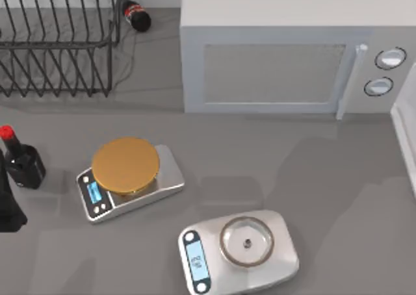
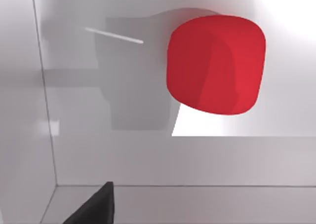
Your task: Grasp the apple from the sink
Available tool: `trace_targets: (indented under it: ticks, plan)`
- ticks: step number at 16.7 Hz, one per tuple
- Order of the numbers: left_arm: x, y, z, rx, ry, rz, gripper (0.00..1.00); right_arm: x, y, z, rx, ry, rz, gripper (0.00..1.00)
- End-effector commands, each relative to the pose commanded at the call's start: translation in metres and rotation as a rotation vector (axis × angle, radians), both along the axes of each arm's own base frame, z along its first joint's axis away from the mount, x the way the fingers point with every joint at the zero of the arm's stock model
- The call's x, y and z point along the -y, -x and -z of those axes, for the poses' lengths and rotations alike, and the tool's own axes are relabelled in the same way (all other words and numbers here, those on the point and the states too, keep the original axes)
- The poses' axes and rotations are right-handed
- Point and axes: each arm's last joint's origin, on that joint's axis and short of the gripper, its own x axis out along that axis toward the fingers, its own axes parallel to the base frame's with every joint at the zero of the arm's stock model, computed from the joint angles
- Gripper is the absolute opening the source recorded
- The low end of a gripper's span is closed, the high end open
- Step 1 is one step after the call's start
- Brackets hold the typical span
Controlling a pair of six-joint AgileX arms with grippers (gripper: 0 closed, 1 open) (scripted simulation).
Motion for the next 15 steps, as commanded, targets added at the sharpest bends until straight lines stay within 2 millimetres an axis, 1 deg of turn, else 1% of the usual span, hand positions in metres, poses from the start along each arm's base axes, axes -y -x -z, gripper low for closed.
trace_targets:
  ticks: [3, 5, 7, 10, 12, 14, 15]
  plan:
    - [0.0, 0.0, 0.0, 0.0, 0.0, 0.0, 1.0, -0.002, 0.0, 0.001, 0.001, 0.0, -0.005, 1.0]
    - [0.0, 0.0, 0.0, 0.0, 0.0, 0.0, 1.0, -0.001, -0.002, 0.015, -0.006, -0.001, -0.004, 1.0]
    - [0.0, 0.0, 0.0, 0.0, 0.0, 0.0, 1.0, 0.0, -0.005, 0.04, -0.007, -0.002, -0.003, 1.0]
    - [0.0, 0.0, 0.0, 0.0, 0.0, 0.0, 1.0, 0.001, -0.009, 0.089, 0.011, 0.003, -0.002, 1.0]
    - [0.0, 0.0, 0.0, 0.0, 0.0, 0.0, 1.0, 0.001, -0.007, 0.12, 0.017, 0.004, -0.001, 1.0]
    - [0.0, 0.0, 0.0, 0.0, 0.0, 0.0, 1.0, 0.001, -0.003, 0.144, 0.007, 0.002, 0.0, 1.0]
    - [0.0, 0.0, 0.0, 0.0, 0.0, 0.0, 1.0, 0.0, -0.001, 0.15, 0.002, 0.001, 0.0, 1.0]
